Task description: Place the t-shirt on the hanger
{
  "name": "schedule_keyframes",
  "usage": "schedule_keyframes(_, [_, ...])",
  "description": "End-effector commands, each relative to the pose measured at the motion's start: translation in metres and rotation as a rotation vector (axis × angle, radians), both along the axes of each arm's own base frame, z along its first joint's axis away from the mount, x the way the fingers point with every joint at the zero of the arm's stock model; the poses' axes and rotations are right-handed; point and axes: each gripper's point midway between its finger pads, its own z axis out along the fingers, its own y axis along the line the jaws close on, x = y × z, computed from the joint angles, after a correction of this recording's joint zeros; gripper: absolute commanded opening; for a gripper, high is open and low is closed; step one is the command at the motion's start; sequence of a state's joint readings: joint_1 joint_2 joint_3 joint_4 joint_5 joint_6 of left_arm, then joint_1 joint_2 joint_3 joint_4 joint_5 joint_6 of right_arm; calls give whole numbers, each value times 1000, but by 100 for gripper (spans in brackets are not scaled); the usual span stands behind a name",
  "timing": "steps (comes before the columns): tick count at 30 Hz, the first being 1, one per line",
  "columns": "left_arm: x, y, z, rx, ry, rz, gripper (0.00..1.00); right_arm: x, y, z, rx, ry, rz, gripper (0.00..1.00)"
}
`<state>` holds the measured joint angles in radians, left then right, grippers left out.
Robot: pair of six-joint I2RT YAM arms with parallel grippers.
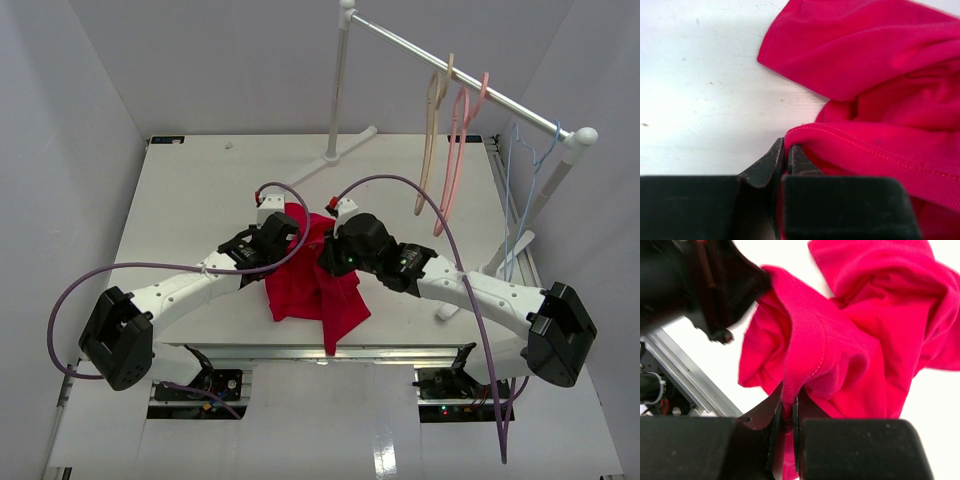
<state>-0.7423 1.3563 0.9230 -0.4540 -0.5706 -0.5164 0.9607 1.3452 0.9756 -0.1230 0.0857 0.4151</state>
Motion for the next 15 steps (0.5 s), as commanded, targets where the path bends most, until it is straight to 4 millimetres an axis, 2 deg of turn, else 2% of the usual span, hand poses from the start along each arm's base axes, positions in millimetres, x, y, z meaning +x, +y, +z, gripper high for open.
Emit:
schedule_keyframes(1, [-2,1,1,-1,22,0,0,7,-13,0,7,-39,-77,8])
schedule_keyframes(6, [-9,-4,17,-50,11,-37,0,15,-60,-37,-170,-45,-238,8])
schedule_keyframes(8, [-14,-10,21,-79,16,-72,0,16,-77,-44,-209,-48,-287,8])
schedule_keyframes(12, [-35,-31,18,-116,55,-166,0,11,-87,-46,-224,-45,-294,11])
schedule_keyframes(15, [-54,-43,6,-127,91,-223,0,3,-86,-56,-243,-19,-249,20])
